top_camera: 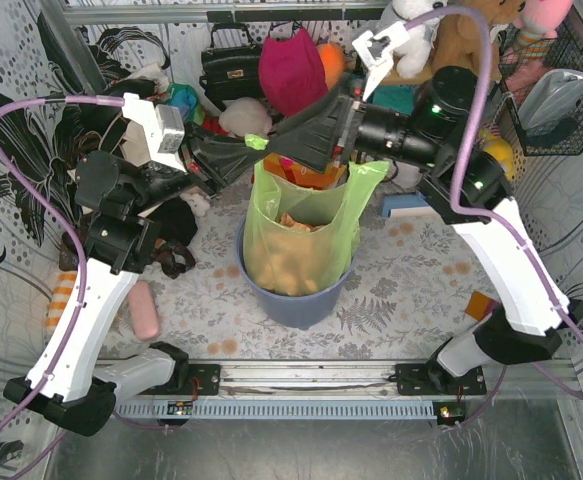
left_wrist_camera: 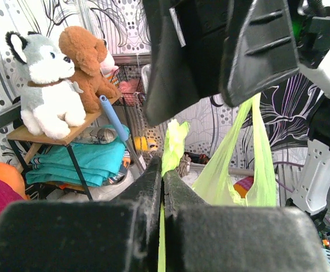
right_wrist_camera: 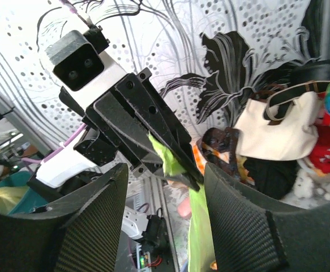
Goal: Tie the trash bag
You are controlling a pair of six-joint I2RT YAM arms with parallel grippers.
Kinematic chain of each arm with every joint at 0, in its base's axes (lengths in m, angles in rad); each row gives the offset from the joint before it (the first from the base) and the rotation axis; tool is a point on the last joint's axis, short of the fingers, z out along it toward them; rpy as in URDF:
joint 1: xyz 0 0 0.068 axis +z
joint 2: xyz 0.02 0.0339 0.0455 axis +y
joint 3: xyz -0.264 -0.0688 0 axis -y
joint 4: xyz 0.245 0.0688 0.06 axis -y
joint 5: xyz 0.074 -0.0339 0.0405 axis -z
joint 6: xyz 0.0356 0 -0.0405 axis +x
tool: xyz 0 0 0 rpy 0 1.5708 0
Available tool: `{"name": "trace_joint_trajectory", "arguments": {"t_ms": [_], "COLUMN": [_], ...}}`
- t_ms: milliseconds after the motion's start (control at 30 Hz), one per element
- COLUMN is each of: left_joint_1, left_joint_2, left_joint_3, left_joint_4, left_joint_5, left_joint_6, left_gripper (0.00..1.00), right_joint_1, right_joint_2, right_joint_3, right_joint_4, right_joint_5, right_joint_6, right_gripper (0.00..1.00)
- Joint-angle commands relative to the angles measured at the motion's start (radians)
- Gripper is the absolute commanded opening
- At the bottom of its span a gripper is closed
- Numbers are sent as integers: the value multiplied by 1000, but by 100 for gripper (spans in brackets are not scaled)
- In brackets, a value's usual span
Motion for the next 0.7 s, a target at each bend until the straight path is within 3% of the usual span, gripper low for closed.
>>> {"name": "trace_joint_trajectory", "arguments": {"t_ms": [0, 300, 667], "left_joint_1": [6, 6, 6], "left_joint_2": [-24, -23, -16], "left_joint_3": [-15, -11, -8], "left_joint_4": [73, 77, 97], "left_joint_5": [-15, -13, -2], "left_joint_6": [-19, -26, -48], "left_gripper": [5, 5, 5], "right_joint_1": [0, 0, -1], "right_joint_2": [-125, -325, -359], "right_joint_3": [42, -22, -139], "right_joint_4": [-130, -398, -381], "right_joint_5": [104, 311, 354], "right_joint_6": [-124, -297, -325], "right_gripper": [57, 57, 54]}}
